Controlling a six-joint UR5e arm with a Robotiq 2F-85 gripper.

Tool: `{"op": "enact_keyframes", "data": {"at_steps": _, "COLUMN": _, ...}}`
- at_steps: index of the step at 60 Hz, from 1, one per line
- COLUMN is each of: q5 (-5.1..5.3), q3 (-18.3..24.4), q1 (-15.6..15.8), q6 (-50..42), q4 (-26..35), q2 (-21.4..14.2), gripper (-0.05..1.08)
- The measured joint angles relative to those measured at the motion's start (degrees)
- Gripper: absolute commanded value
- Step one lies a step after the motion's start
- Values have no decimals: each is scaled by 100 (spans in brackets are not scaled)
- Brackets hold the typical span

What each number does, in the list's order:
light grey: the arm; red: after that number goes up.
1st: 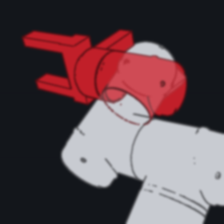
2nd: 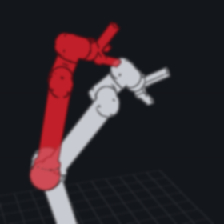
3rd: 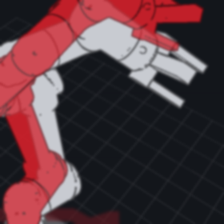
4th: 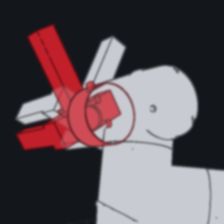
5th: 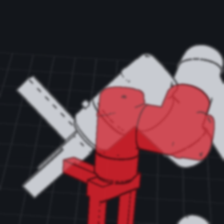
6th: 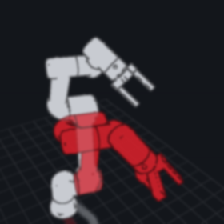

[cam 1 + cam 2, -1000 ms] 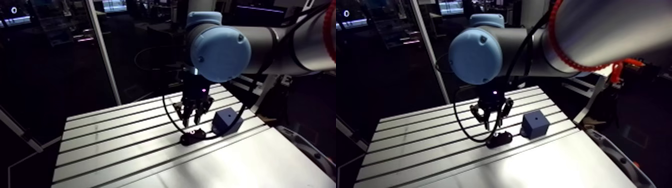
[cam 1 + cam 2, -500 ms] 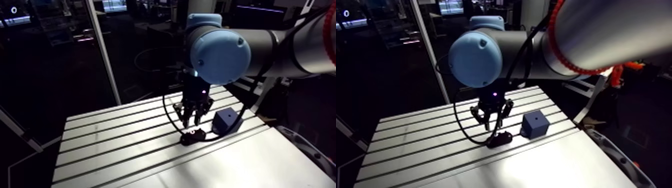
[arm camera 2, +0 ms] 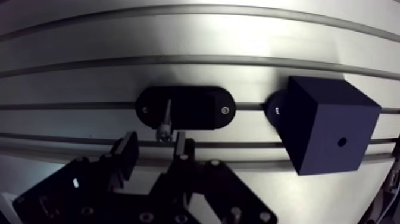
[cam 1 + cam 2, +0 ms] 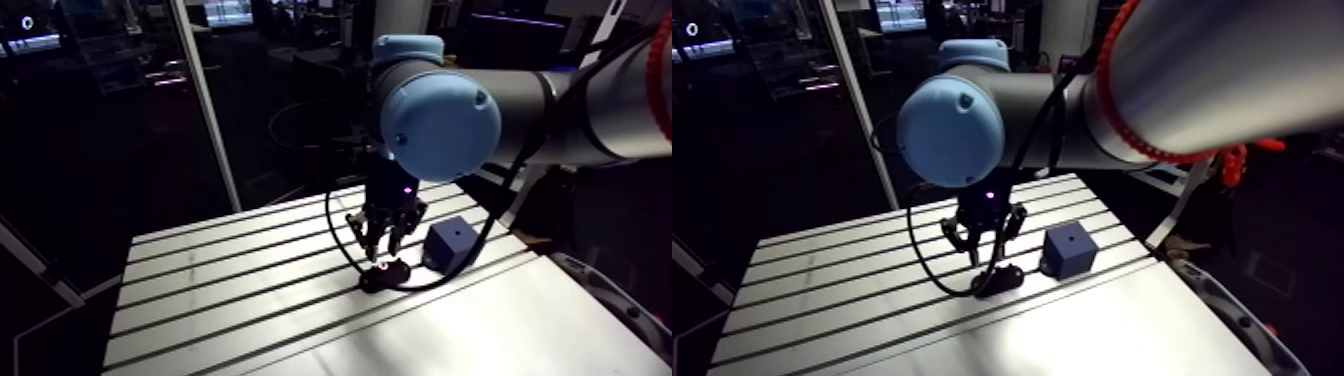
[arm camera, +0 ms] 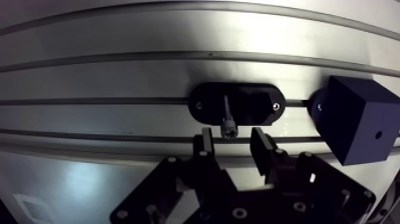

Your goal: Pick up the M10 bolt and insert it into the hole until fully seated.

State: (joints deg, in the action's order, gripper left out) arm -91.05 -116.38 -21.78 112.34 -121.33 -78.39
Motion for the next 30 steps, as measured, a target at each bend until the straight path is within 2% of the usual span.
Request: {"op": "enact_keyframes", "data": {"at_steps": 30, "q5": 11, "q3": -271, "q1": -90, "q6": 53, "q4": -369, "q2": -43, "gripper": 54}}
